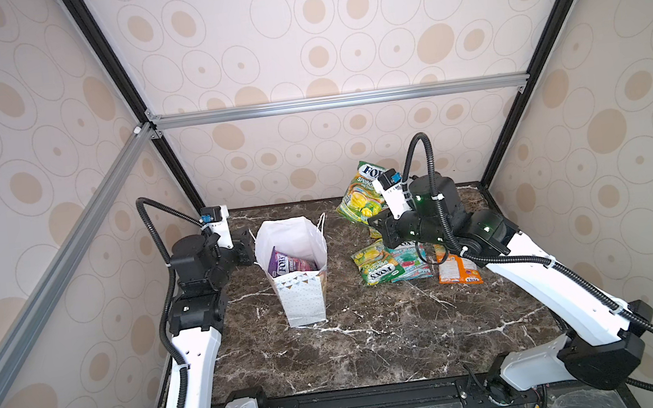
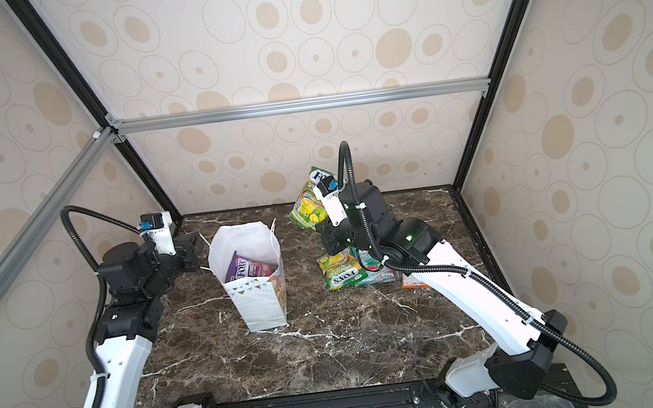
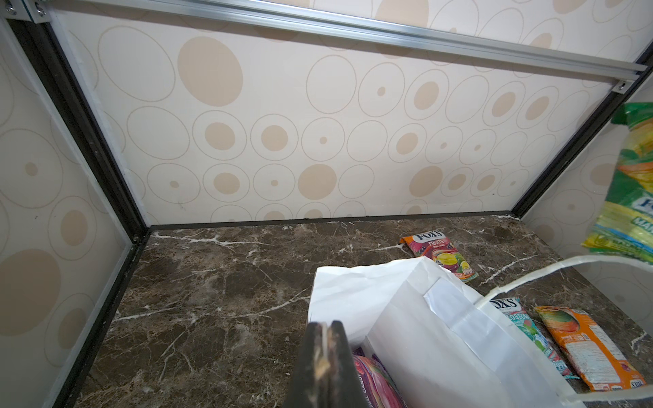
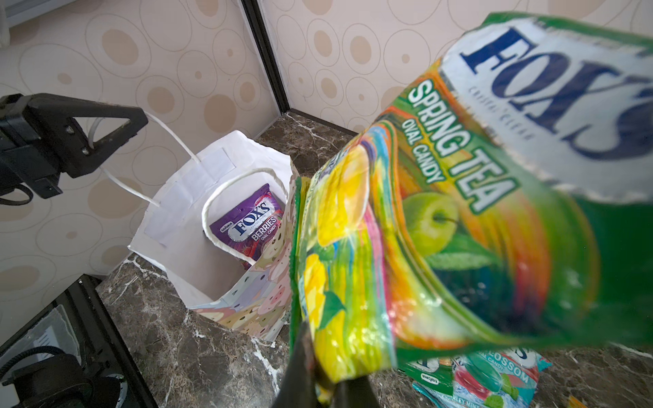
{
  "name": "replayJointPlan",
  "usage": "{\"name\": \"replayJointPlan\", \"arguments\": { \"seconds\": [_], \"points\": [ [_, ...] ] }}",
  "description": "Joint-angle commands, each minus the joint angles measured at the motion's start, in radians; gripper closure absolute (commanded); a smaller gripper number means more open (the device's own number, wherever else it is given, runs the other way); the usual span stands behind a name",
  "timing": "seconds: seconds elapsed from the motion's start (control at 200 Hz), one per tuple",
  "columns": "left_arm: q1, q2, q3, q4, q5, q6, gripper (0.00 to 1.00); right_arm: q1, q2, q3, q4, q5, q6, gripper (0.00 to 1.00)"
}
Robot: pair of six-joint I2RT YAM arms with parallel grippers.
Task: Place the snacks into the paper bag
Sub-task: 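Lift the Spring Tea packet with the right gripper and raise it high, then carry the Spring Tea packet with the right gripper over the bag opening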
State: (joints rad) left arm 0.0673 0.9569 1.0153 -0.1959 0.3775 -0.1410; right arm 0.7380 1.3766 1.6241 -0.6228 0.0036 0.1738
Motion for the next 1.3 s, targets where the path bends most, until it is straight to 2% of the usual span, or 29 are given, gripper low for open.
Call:
{"name": "replayJointPlan", "arguments": {
  "seconds": [0.0,0.39,0.535,0.805,1.195,1.29],
  "points": [
    [0.006,-0.023,0.010,0.041,0.012,0.006,1.00,-0.005,0.003,0.051,0.014,0.007,-0.028,1.00],
    [0.006,-0.029,0.009,0.044,0.017,0.005,1.00,0.022,0.059,0.200,-0.049,0.005,-0.070,1.00],
    [0.006,-0.031,0.008,0.044,0.017,0.004,1.00,0.066,0.101,0.281,-0.080,0.028,-0.101,1.00],
    [0.007,-0.038,0.011,0.037,0.002,0.012,1.00,0.193,0.163,0.409,-0.132,0.147,-0.177,1.00],
    [0.006,-0.043,0.010,0.041,0.008,0.011,1.00,0.282,0.311,0.525,-0.208,0.150,-0.186,1.00],
    [0.006,-0.043,0.011,0.038,0.007,0.012,1.00,0.304,0.351,0.564,-0.243,0.182,-0.191,1.00]
  ]
}}
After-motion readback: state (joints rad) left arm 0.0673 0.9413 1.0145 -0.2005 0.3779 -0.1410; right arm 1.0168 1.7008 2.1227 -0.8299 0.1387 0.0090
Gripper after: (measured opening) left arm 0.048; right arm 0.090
